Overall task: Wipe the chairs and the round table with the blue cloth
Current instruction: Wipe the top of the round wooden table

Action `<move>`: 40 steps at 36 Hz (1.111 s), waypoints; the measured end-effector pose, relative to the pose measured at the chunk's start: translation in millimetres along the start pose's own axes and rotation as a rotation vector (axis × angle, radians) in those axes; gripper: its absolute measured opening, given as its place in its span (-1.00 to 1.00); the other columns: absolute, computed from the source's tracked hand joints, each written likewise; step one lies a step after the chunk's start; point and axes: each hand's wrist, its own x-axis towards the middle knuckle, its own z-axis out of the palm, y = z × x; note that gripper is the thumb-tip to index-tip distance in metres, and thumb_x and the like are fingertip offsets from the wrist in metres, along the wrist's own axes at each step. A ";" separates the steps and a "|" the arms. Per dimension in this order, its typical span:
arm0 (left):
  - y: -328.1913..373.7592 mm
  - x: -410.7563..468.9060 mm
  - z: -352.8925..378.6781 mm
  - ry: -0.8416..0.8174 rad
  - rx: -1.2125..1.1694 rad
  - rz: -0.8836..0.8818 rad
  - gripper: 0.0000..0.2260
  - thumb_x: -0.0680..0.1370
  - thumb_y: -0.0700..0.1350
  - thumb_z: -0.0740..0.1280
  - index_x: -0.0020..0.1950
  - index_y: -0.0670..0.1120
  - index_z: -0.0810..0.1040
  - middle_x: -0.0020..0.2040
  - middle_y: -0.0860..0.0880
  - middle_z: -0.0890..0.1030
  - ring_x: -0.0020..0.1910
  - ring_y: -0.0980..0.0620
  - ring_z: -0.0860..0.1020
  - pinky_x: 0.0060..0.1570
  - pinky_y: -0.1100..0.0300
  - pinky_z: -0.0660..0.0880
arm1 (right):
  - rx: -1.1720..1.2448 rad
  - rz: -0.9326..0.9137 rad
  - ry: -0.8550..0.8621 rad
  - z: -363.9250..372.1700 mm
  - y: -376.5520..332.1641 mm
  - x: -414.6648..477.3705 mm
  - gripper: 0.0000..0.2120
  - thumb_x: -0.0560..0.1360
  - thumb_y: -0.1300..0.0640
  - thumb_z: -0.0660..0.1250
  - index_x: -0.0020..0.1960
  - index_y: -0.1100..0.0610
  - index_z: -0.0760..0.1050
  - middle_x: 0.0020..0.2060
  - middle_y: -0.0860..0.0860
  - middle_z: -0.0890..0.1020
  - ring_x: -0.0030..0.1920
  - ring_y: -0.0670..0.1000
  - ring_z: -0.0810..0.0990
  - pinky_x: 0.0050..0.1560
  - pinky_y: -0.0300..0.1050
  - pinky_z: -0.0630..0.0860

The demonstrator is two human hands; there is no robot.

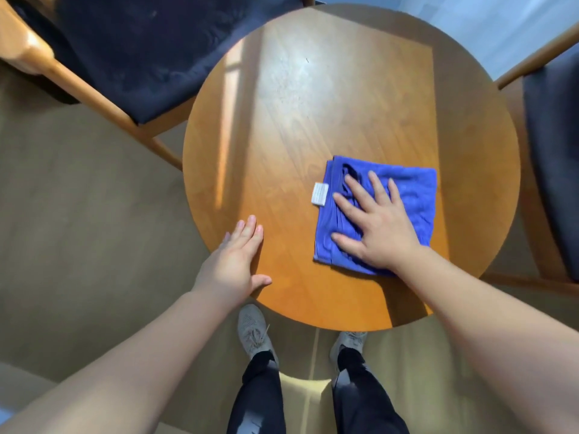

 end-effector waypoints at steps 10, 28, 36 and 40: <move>2.4 0.2 -0.3 0.019 0.029 -0.017 -0.14 0.46 0.09 0.40 0.54 -0.04 -0.09 0.53 0.05 -0.19 0.50 0.11 -0.20 0.42 0.21 -0.24 | -0.045 0.247 -0.019 -12.1 29.1 100.9 -0.26 0.42 -0.44 -0.07 0.52 -0.17 0.12 0.57 -0.01 0.01 0.54 0.19 -0.11 0.47 0.27 -0.22; 4.3 1.6 -2.6 0.007 0.068 -0.025 -0.13 0.46 0.13 0.38 0.54 -0.03 -0.11 0.54 0.04 -0.21 0.50 0.10 -0.20 0.42 0.21 -0.21 | -0.013 0.027 -0.107 -16.3 -21.5 53.3 -0.30 0.43 -0.28 -0.03 0.51 -0.05 0.24 0.53 0.04 0.19 0.53 0.24 0.02 0.47 0.29 -0.10; -11.2 -3.1 -2.5 0.063 0.071 0.066 -0.16 0.45 0.22 0.35 0.55 0.02 -0.05 0.54 0.09 -0.13 0.51 0.14 -0.11 0.46 0.22 -0.10 | 0.040 -0.206 -0.136 6.7 -76.5 -43.0 -0.38 0.44 -0.20 0.18 0.46 0.01 0.35 0.47 0.07 0.32 0.50 0.27 0.14 0.43 0.34 0.05; -21.0 -9.7 -12.0 0.182 0.053 0.063 -0.35 0.51 0.09 0.33 0.52 -0.05 0.17 0.54 0.00 0.10 0.50 0.04 0.08 0.44 0.17 0.00 | 0.009 -0.304 -0.160 14.6 -91.5 -71.3 -0.39 0.43 -0.18 0.21 0.43 0.02 0.39 0.44 0.06 0.37 0.48 0.28 0.19 0.42 0.30 0.07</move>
